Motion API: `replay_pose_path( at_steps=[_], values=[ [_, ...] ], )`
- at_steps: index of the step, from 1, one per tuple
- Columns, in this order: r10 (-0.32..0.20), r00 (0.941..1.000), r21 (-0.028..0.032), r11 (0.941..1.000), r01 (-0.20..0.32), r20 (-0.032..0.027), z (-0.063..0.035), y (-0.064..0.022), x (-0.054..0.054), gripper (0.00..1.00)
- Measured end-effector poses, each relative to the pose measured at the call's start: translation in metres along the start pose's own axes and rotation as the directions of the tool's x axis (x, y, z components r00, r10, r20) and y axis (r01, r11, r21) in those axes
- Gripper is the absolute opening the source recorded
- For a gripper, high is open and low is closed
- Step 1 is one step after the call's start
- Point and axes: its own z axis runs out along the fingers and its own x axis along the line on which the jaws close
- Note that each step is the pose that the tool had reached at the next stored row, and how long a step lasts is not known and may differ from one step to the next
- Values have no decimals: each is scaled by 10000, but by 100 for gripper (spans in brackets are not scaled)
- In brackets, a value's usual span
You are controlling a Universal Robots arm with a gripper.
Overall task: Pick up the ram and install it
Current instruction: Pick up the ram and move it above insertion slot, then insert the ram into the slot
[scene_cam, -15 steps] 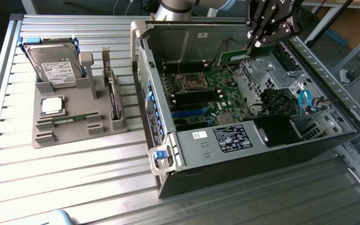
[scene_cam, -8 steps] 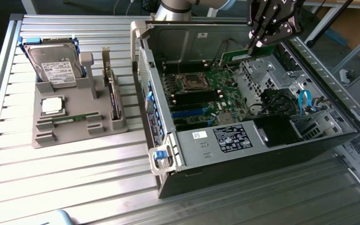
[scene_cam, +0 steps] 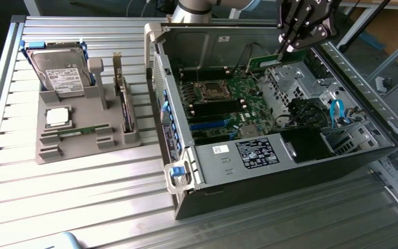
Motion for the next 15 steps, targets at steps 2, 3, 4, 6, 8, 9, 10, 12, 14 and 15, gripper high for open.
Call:
replay_pose_path(
  at_steps=[2,3,4,6,8,9,10,12,14,15],
  values=[
    [0,10000,0,10000,0,0,0,-12,1,14],
    [0,10000,0,10000,0,0,0,-13,2,14],
    [0,10000,0,10000,0,0,0,-14,2,14],
    [0,10000,0,10000,0,0,0,-13,2,14],
    [0,10000,0,10000,0,0,0,-13,2,14],
    [0,10000,0,10000,0,0,0,-13,2,14],
    [0,10000,0,10000,0,0,0,-13,2,14],
    [0,10000,0,10000,0,0,0,-13,2,14],
    [0,10000,0,10000,0,0,0,-13,1,14],
    [0,10000,0,10000,0,0,0,-13,2,14]
  ],
)
